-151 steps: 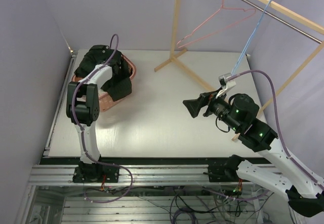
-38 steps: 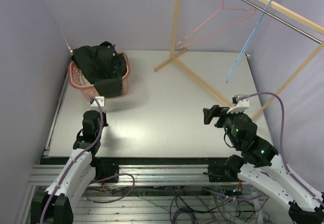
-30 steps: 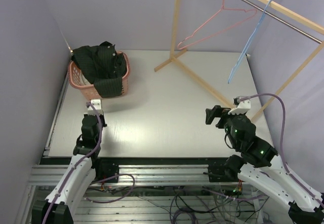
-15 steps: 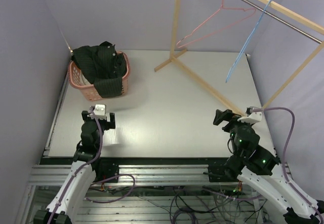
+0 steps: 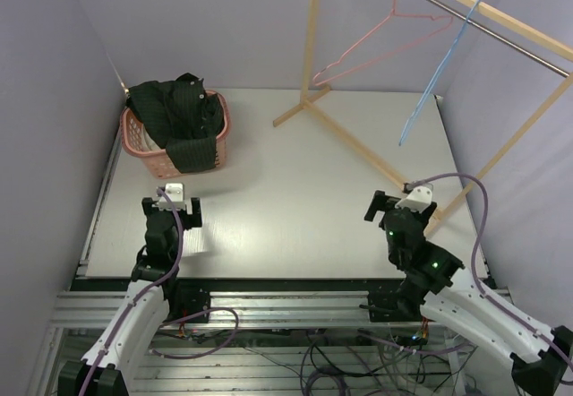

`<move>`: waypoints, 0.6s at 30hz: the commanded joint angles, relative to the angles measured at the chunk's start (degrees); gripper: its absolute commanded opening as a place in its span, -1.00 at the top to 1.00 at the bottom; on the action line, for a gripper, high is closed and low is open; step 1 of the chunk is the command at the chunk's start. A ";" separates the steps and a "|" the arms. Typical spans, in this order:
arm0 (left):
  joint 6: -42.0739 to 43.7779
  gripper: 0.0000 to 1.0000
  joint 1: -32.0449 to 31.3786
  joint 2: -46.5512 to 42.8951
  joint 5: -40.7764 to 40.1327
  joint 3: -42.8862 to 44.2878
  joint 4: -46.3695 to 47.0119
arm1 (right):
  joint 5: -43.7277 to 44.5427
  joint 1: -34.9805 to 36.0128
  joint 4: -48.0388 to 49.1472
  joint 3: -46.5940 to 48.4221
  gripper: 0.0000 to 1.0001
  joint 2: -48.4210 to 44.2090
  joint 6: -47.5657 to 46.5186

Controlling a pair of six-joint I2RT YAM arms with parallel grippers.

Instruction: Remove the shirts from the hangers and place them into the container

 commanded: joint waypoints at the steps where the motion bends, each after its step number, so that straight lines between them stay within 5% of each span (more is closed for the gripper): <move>1: -0.72 -0.98 -0.35 -0.47 -0.77 0.79 2.26 | 4.96 -0.02 0.78 2.86 -0.99 6.04 5.90; 7: -0.78 -0.98 -0.31 -0.35 -0.79 0.87 2.31 | 3.81 0.00 -3.48 7.46 -0.99 11.46 7.42; 14: -0.73 -0.98 -0.33 -0.27 -0.74 0.89 2.34 | 6.49 0.03 -19.24 19.50 -1.00 21.02 33.40; 18: -0.74 -0.98 -0.35 -0.28 -0.74 0.89 2.34 | 9.37 0.78 -16.06 19.32 -0.99 20.95 28.19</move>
